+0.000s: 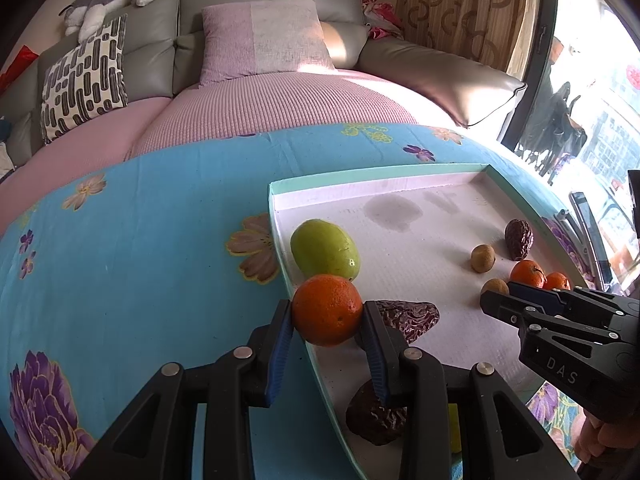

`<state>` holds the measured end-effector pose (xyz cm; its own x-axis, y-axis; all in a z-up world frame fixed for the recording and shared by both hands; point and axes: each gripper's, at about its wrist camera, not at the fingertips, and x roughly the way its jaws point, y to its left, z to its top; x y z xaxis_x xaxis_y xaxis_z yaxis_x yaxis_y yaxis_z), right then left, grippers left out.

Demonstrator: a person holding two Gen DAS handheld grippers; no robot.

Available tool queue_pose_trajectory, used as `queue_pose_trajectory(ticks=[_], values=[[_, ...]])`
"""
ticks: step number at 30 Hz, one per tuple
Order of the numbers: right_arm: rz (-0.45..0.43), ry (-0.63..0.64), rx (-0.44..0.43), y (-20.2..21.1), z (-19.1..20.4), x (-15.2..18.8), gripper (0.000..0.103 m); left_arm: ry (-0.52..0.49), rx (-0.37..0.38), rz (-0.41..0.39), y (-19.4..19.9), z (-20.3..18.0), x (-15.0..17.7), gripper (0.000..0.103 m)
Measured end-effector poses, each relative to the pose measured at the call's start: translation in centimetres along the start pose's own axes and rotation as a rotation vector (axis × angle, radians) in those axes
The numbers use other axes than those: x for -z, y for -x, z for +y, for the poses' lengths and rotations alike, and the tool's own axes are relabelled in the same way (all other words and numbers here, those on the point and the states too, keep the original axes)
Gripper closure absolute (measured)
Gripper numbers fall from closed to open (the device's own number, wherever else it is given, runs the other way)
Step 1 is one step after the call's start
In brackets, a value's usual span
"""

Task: Organize fruits
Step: 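Open the right gripper to release the brown fruit while the left gripper releases the mandarin in the tray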

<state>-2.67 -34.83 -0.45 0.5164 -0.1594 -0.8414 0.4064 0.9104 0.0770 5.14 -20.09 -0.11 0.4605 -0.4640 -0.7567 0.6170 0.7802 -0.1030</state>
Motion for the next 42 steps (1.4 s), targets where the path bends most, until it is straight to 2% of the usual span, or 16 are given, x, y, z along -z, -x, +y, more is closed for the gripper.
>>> queue_pose_trajectory(ticks=[9,19,22,26,28,29,30,31,32,33,35,38,40,42], values=[[0.007,-0.002,0.007,-0.2,0.0,0.0,0.075,0.002,0.007,0.002,-0.1,0.0,0.0,0.063],[-0.039,-0.007,0.005,0.9,0.0,-0.1,0.075,0.004,-0.001,-0.009,0.7,0.3,-0.2,0.063],[-0.051,-0.006,0.004,1.2,0.0,-0.2,0.075,0.017,-0.015,-0.015,1.2,1.0,-0.3,0.063],[-0.053,-0.005,0.004,1.2,0.1,-0.2,0.075,0.061,-0.047,-0.008,1.5,2.5,-0.3,0.056],[-0.056,-0.005,0.005,1.2,0.1,-0.2,0.075,0.088,-0.064,-0.002,1.6,3.4,-0.1,0.056],[-0.058,-0.005,0.005,1.2,0.1,-0.2,0.072,0.100,-0.079,0.004,1.5,3.8,-0.1,0.054],[-0.060,-0.006,0.005,1.3,0.1,-0.2,0.064,0.110,-0.101,0.012,1.4,4.3,0.0,0.049],[-0.061,-0.007,0.006,1.2,0.1,-0.3,0.060,0.122,-0.125,0.020,1.3,4.7,0.2,0.045],[-0.063,-0.007,0.007,1.2,0.1,-0.3,0.054,0.139,-0.150,0.029,1.1,5.2,0.3,0.037],[-0.065,-0.007,0.006,1.2,0.2,-0.3,0.050,0.160,-0.180,0.040,0.9,5.8,0.4,0.026],[-0.067,-0.006,0.005,1.2,0.2,-0.3,0.047,0.196,-0.233,0.057,0.6,6.8,0.7,0.013],[-0.070,-0.003,0.003,1.2,0.3,-0.4,0.045,0.221,-0.289,0.067,0.4,7.9,1.2,0.009],[-0.071,-0.002,0.004,1.1,0.3,-0.4,0.040,0.229,-0.319,0.073,0.3,8.4,1.4,0.000],[-0.077,-0.001,-0.004,1.2,0.4,-0.4,0.033,0.232,-0.328,0.075,0.3,8.7,1.7,0.000]])
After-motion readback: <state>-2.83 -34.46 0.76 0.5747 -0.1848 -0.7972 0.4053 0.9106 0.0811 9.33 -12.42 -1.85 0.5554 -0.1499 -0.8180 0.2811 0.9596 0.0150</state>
